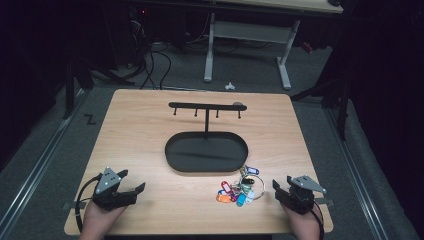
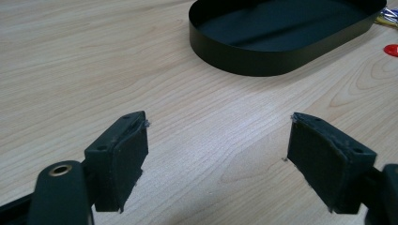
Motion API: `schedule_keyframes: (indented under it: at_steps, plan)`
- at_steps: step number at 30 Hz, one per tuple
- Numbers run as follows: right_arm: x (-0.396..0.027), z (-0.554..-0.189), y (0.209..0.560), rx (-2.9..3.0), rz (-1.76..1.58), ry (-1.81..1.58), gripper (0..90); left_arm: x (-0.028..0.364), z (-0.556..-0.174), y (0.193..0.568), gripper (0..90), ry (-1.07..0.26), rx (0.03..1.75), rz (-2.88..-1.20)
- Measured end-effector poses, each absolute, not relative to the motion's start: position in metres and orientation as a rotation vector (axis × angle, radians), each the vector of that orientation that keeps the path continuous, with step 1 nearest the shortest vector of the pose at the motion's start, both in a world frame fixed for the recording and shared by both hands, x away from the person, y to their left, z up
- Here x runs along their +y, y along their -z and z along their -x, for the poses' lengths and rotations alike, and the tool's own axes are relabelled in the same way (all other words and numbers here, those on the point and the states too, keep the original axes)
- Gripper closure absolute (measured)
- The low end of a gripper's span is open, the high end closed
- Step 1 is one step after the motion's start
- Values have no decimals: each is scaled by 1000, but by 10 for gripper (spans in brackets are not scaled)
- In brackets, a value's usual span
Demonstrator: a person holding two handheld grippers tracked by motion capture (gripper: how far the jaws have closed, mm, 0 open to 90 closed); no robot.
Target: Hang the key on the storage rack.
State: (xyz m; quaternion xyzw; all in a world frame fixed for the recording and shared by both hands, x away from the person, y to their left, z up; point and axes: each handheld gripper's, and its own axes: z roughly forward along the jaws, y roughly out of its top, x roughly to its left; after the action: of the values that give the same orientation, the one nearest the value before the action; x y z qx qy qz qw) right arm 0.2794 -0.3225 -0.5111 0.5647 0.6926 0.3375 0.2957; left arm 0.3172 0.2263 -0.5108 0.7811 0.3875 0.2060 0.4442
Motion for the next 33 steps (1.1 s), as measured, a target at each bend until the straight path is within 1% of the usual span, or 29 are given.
schedule_keyframes:
  at_steps: [5, 18, 29, 33]
  plan:
    - [-323, -280, 509, 1836, -1488, -931, 420, 227, -317, 510, 210, -514, 963, -1930]
    - [-319, -280, 512, 1849, -1457, -951, 362, 227, -316, 510, 204, -523, 962, -1929]
    - [-313, -280, 509, 1894, -1411, -933, 373, 226, -316, 510, 203, -531, 960, -1927]
    - [-309, -280, 507, 1912, -1391, -923, 399, 225, -315, 509, 203, -539, 951, -1929]
